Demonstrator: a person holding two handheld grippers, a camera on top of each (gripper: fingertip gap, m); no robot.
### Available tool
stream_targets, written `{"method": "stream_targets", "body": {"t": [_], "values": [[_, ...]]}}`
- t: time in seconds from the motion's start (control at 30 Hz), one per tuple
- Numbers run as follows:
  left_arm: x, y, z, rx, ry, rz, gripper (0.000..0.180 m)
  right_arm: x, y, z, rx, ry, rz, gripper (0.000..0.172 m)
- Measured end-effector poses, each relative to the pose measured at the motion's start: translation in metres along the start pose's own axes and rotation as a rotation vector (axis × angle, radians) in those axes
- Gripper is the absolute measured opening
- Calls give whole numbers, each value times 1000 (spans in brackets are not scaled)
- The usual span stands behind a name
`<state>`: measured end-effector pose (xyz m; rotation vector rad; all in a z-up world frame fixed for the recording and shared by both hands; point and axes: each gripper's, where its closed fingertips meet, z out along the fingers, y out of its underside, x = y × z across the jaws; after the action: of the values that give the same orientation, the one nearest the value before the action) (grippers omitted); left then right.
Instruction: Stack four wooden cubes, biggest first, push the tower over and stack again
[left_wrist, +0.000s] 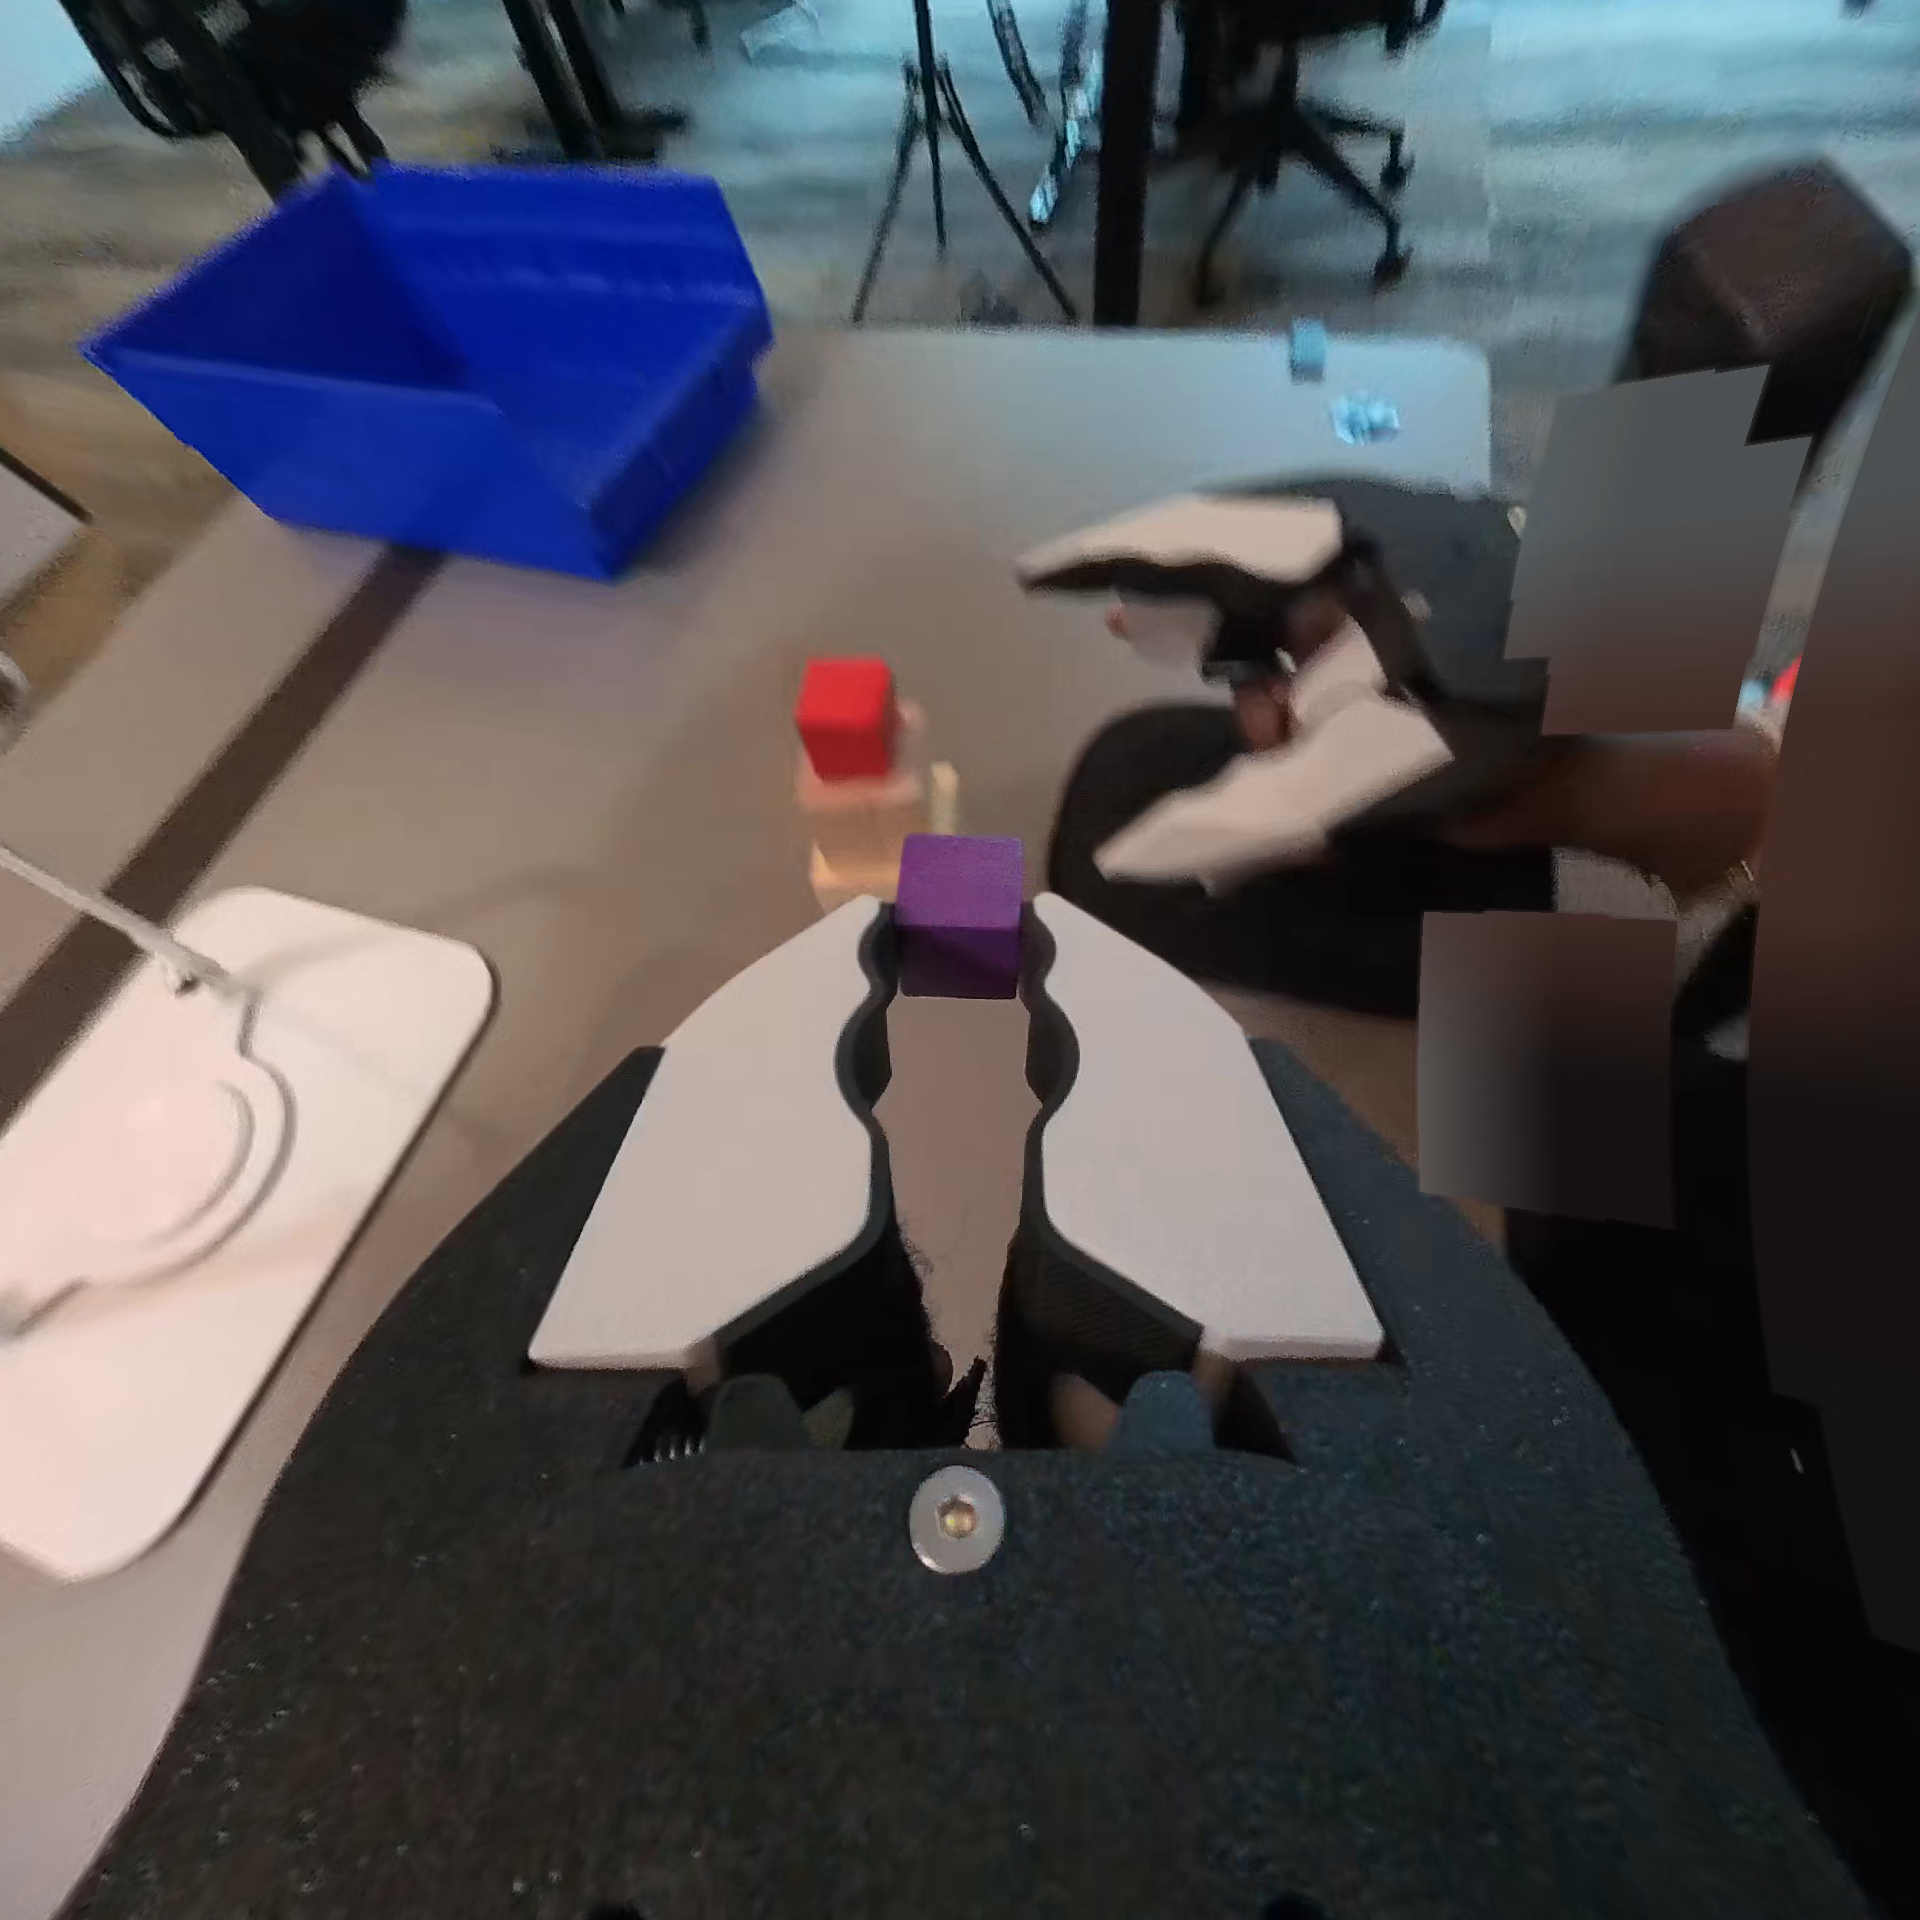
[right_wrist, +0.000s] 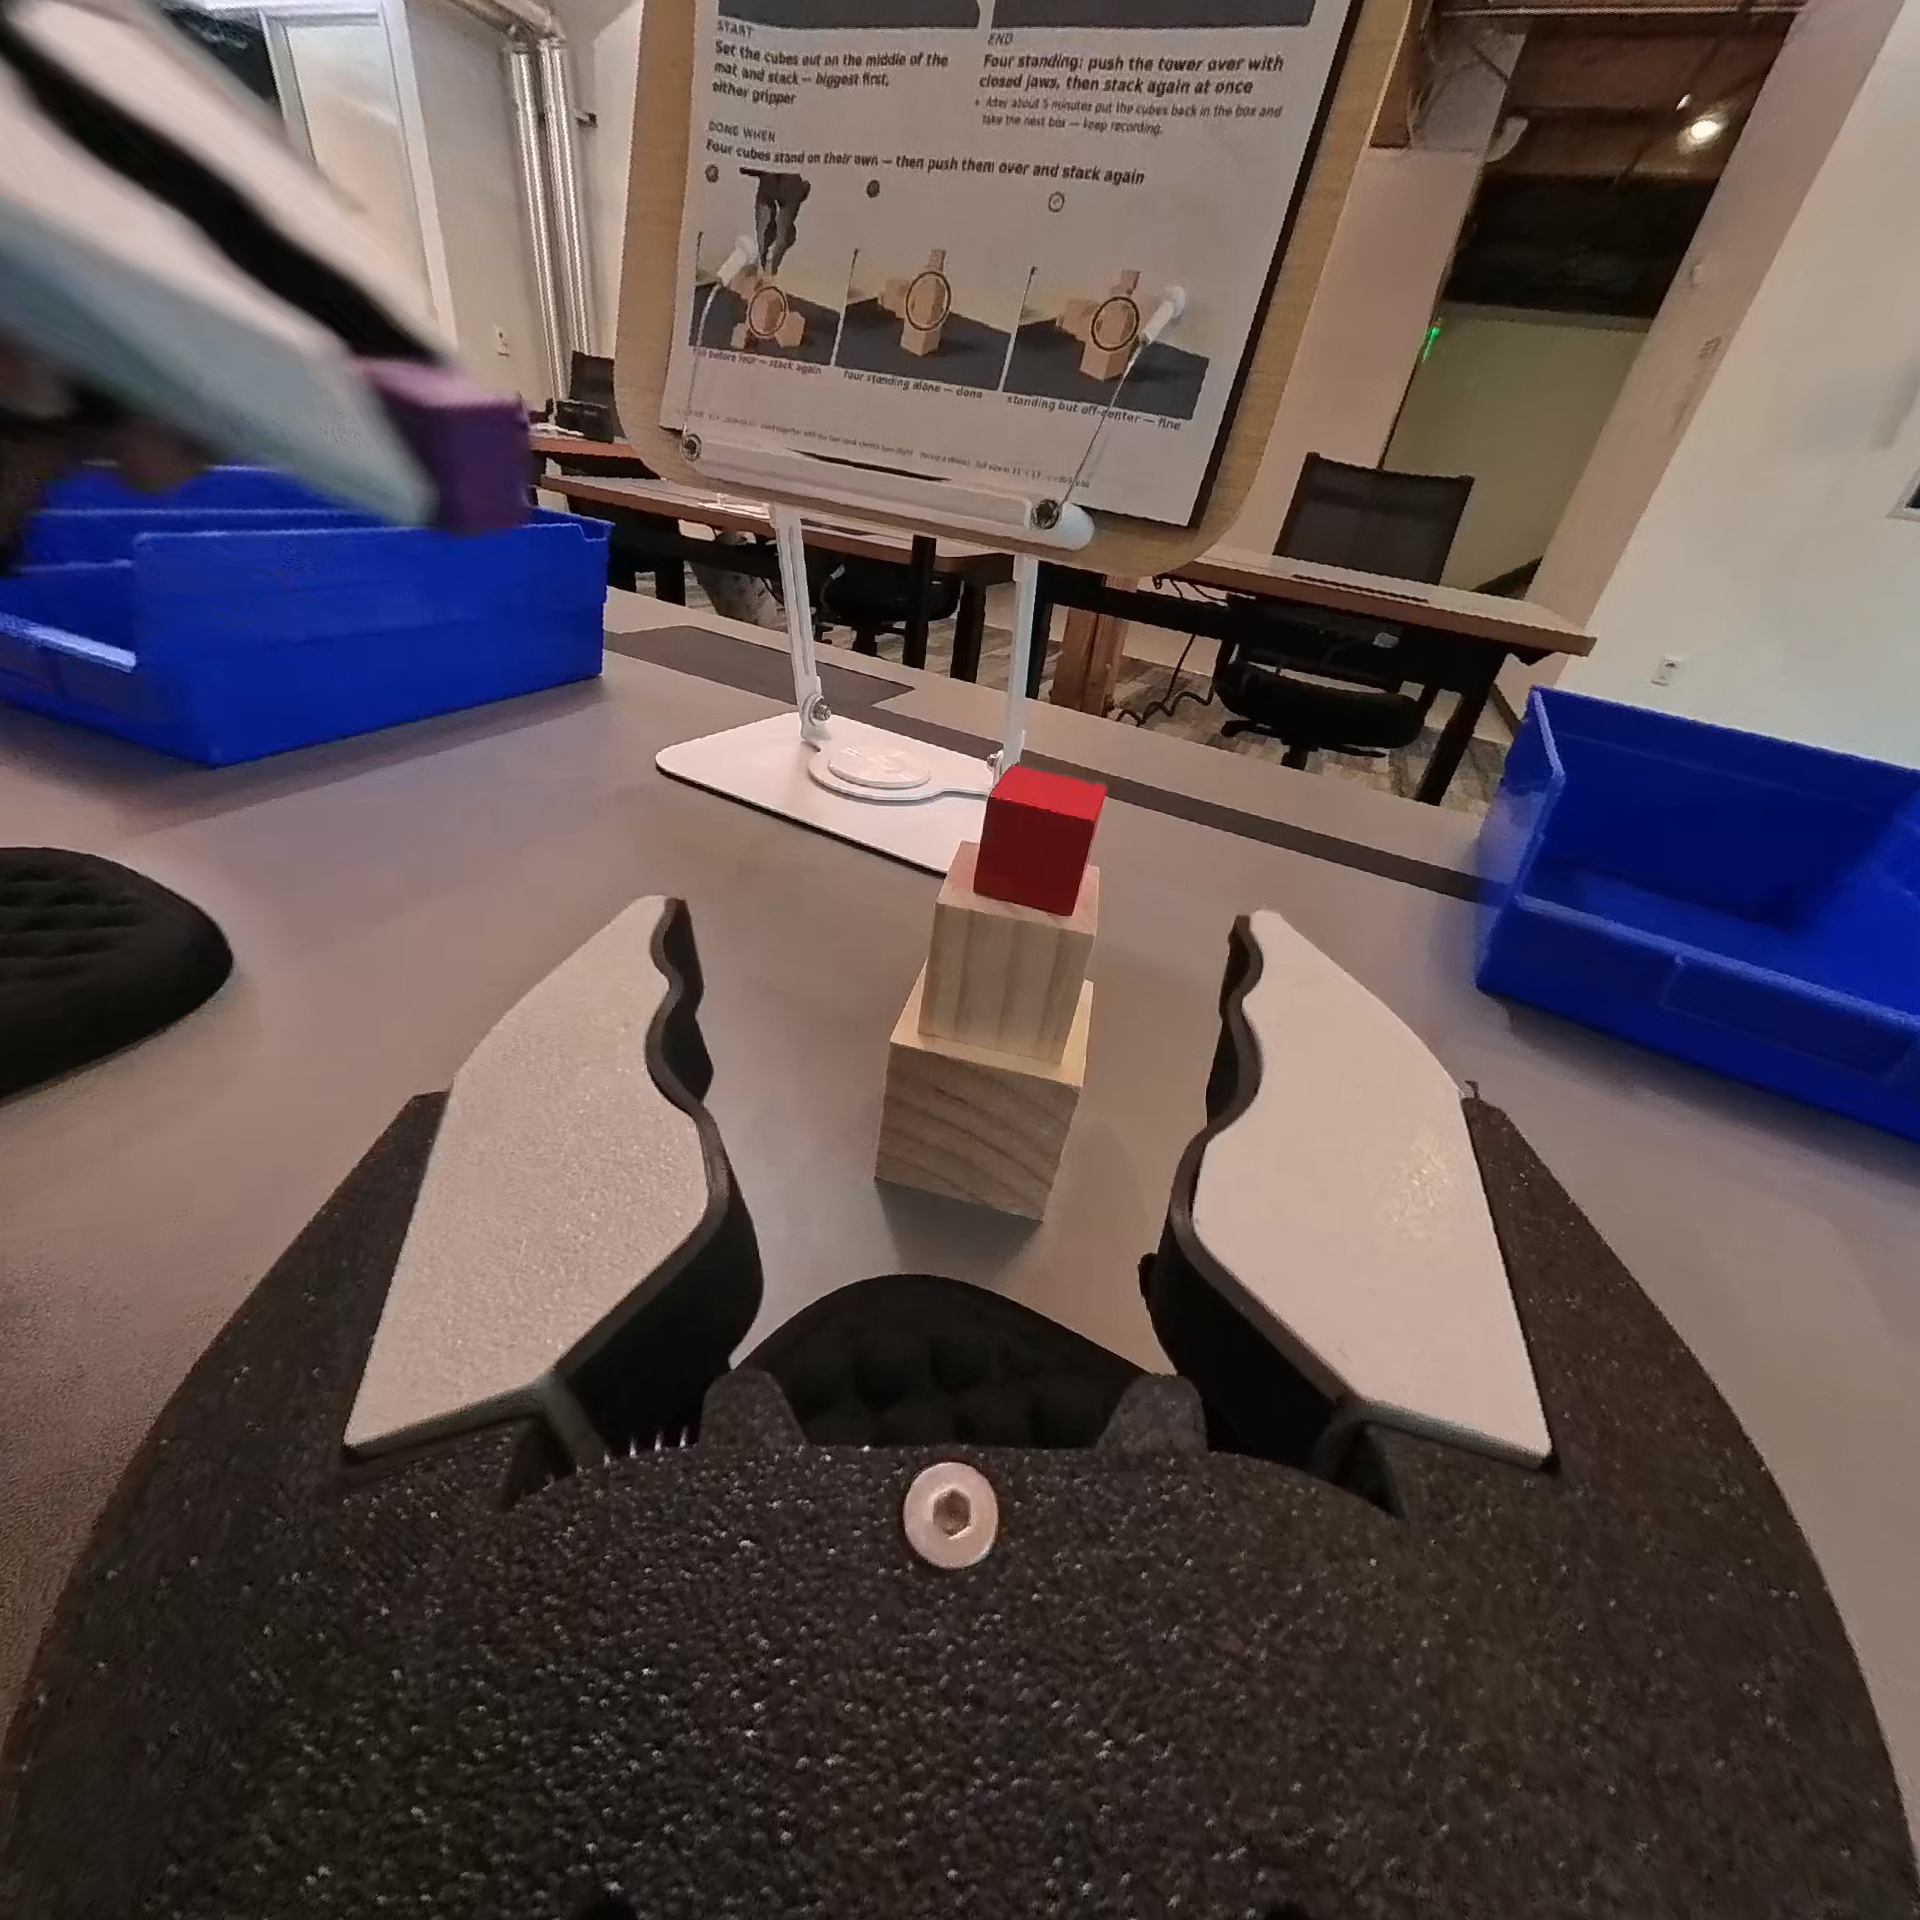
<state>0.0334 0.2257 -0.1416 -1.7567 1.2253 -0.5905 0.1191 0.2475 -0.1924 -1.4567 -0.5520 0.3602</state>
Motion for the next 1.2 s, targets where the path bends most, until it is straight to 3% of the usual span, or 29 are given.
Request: {"method": "stream_targets", "body": {"t": [0.13, 0.47, 0.67, 0.93, 1.2], "values": [[-18, -33, 34, 150, 45, 28, 22, -2, 6, 5, -52, -24, 2, 94], [-44, -35, 85, 154, 50, -49, 22, 5, 13, 10, -103, -48, 114, 93], [-38, -34, 94, 169, 108, -158, 22, 10, 14, 10, -110, -33, 155, 93], [-39, -20, 111, 142, 24, -132, 22, 5, 10, 8, -81, -19, 73, 90], [-37, -15, 115, 114, 54, -121, 22, 5, 13, 10, -108, -33, 90, 90]]}}
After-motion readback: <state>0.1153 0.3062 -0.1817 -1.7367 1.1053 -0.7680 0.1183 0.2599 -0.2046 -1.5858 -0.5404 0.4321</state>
